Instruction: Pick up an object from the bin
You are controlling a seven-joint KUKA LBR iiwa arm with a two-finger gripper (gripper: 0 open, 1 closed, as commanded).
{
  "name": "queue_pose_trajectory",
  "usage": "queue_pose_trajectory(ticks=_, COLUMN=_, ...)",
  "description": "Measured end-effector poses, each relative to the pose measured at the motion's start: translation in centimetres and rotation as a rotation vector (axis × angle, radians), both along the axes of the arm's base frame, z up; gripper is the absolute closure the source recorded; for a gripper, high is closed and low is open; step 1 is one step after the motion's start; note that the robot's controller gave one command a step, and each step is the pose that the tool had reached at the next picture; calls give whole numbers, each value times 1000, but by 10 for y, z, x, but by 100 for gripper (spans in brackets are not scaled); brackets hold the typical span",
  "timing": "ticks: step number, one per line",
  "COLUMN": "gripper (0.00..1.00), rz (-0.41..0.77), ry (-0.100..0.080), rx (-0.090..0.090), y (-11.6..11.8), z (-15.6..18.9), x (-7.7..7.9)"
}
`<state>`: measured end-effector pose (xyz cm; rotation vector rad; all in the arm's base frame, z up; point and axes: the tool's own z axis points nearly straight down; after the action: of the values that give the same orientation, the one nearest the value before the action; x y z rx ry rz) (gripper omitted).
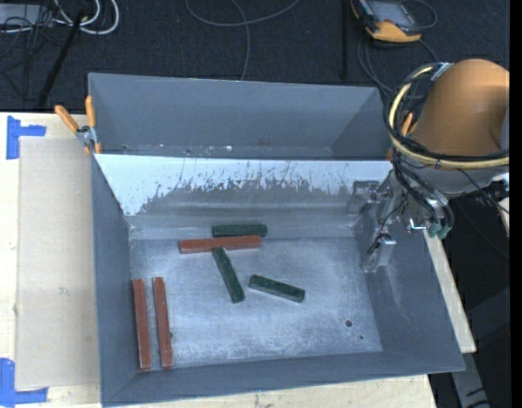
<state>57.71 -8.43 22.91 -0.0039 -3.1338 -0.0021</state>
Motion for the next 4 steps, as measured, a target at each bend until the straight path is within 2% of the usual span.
queue_pose_trajectory(ticks=1, gripper=0, rz=112, ry=0, rx=3, y=68, z=-70, x=-14)
queue_pose_trajectory(ticks=2, gripper=0, rz=294, ry=-2, rx=2, y=66, z=-163, x=-11)
queue_pose_trajectory(ticks=3, gripper=100, rz=296, ry=-7, rx=1, y=66, z=-159, x=-9)
queue_pose_trajectory(ticks=4, gripper=100, rz=500, ry=-15, rx=-2, y=34, z=-45, x=6)
